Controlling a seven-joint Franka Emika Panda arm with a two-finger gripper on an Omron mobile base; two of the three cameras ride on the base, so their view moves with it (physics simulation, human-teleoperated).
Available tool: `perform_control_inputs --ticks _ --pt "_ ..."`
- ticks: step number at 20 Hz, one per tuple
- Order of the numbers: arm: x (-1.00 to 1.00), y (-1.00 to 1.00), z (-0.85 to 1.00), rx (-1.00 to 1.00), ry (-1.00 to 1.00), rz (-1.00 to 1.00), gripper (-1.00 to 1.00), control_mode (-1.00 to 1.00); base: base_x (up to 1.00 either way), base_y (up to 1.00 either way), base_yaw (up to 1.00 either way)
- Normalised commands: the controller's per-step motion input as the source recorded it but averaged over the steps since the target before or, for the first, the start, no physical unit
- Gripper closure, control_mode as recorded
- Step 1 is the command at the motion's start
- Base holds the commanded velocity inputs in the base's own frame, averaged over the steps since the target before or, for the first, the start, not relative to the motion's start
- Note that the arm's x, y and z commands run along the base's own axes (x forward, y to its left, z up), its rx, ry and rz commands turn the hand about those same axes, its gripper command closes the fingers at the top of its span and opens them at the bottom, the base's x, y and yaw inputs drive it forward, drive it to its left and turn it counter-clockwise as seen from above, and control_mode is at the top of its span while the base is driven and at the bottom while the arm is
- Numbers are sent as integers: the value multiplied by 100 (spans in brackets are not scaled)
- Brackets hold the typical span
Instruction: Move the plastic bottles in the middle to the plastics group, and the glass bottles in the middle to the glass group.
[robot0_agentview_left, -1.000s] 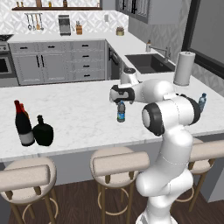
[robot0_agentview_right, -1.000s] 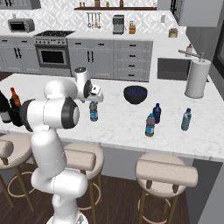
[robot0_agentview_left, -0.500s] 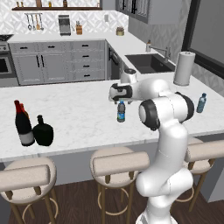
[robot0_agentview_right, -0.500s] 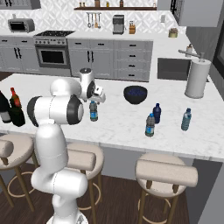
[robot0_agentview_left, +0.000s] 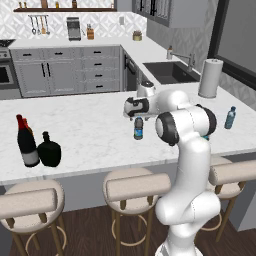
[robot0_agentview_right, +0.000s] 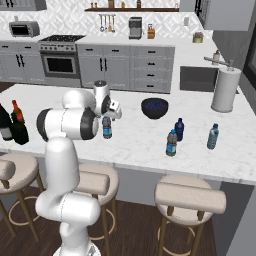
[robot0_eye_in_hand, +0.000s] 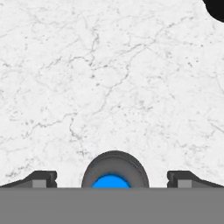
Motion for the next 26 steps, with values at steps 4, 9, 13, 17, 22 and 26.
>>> perform_control_inputs --ticks 4,9,13,17,22,26 --pt "6 0 -16 3 0 0 -100 -100 0 0 0" --pt "0 1 -23 0 -1 0 100 -100 0 0 0" --pt "-2 -3 -3 0 -5 3 100 -100 0 0 0" --pt "-27 -12 28 0 -1 13 100 -100 0 0 0" --pt "-49 -33 55 0 0 15 100 -100 0 0 0" --pt "-67 -52 39 -2 0 14 100 -100 0 0 0"
